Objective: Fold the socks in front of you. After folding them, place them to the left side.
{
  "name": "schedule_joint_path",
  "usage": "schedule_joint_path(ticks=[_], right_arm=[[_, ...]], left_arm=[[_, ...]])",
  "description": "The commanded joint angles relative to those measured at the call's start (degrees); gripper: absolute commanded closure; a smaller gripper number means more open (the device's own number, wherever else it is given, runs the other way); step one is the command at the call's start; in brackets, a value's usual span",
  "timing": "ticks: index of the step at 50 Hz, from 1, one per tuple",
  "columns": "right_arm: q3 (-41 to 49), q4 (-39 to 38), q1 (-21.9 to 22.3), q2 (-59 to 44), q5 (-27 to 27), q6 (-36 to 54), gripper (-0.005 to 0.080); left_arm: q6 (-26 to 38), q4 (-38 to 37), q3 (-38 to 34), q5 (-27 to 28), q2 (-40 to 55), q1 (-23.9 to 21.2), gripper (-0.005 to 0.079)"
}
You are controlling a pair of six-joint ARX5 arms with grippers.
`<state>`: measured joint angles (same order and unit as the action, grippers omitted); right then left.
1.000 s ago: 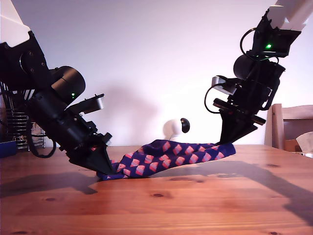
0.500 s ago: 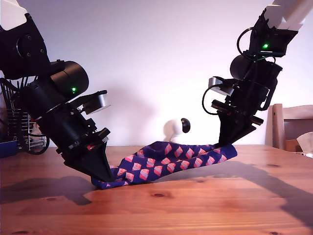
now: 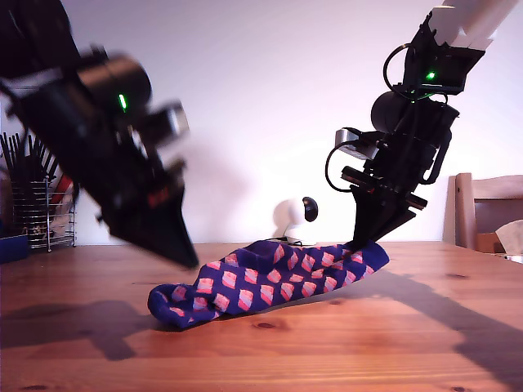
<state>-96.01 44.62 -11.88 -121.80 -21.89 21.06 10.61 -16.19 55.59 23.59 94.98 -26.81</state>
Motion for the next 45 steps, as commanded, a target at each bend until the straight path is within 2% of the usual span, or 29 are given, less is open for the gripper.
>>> schedule_joint_path(ticks=[1, 16, 29, 45], right_arm=[[-0.5, -0.2, -0.2, -0.1, 0.0, 0.4, 0.0765], [-0.5, 0.2, -0.5, -0.1, 0.0, 0.4, 0.0765], [-0.5, 0.3, -0.5, -0.1, 0.7, 0.4, 0.0765], [-0.5, 2.2, -2.1, 0.0, 0.9, 0.4, 0.0765]], left_arm=[[-0.7, 1.9, -0.5, 0.5, 0.8, 0.0, 0.0763], [0.3, 21.9, -0.5, 0.4, 6.9, -3.0, 0.0763], [0.3, 31.3, -0.5, 1.5, 15.1, -3.1, 0.0764], [-0.2, 36.6, -0.4, 0.9, 21.0, -3.4, 0.0763]])
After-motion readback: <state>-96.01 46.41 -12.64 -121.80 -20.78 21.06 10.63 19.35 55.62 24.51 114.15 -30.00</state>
